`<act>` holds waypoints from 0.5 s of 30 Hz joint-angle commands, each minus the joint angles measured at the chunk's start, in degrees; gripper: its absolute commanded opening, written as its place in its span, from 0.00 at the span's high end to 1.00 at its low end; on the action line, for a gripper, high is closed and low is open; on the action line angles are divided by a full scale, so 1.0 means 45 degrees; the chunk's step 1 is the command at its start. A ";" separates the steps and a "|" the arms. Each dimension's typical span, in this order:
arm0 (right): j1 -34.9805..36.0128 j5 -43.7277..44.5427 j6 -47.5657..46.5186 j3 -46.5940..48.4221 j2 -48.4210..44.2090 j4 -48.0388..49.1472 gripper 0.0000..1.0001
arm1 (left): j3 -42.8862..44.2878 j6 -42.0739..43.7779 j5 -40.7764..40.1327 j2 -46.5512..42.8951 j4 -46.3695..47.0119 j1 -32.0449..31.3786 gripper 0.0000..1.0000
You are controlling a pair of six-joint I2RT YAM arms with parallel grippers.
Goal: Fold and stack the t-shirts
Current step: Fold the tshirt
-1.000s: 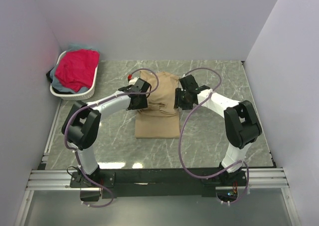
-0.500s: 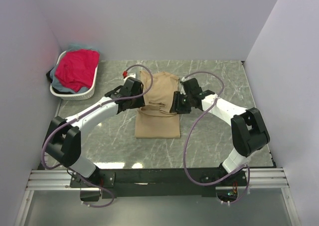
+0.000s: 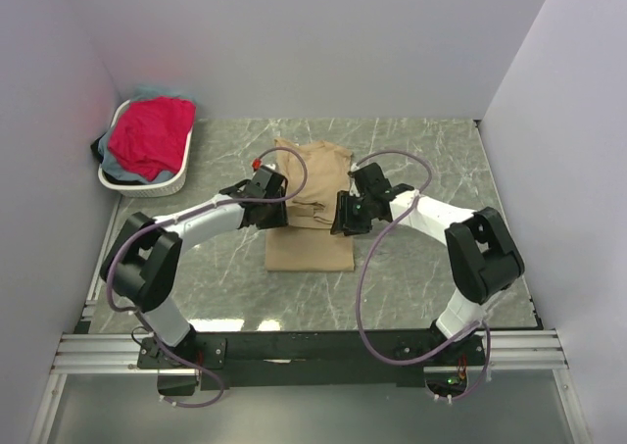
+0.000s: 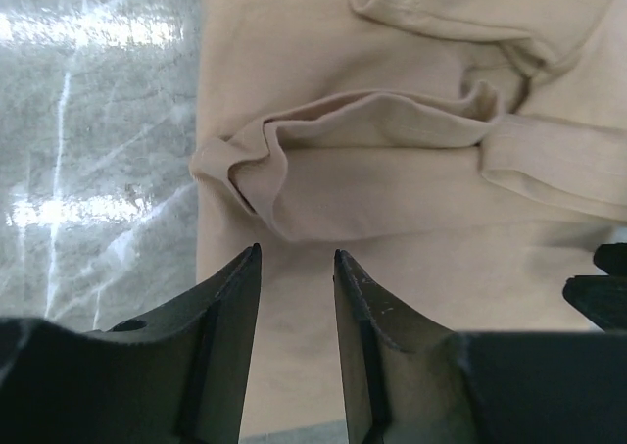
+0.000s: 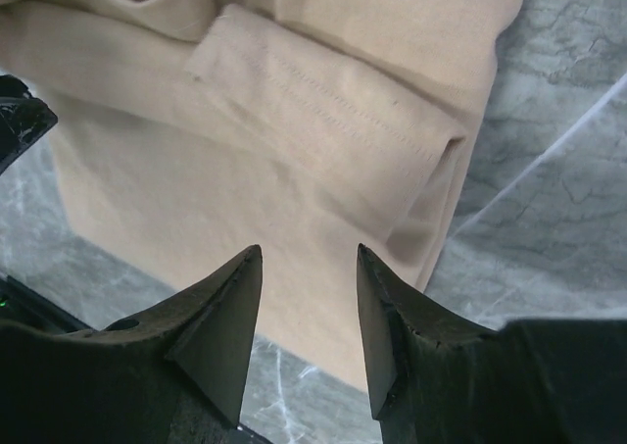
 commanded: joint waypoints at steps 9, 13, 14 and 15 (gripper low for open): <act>0.0069 0.0700 -0.0677 0.1980 0.1638 0.0272 0.50 | 0.1796 0.0328 -0.0920 0.1919 0.0521 -0.0047 0.58; -0.0008 0.1130 -0.0951 0.2898 0.2185 -0.0099 0.50 | 0.2770 0.0776 -0.1448 0.2466 0.0364 0.0051 0.56; -0.0047 0.1169 -0.0990 0.3228 0.2379 -0.0196 0.50 | 0.2948 0.0836 -0.1508 0.2603 0.0229 0.0090 0.57; -0.0106 0.1247 -0.1049 0.3386 0.2459 -0.0236 0.50 | 0.3162 0.0875 -0.1605 0.2836 0.0189 0.0129 0.57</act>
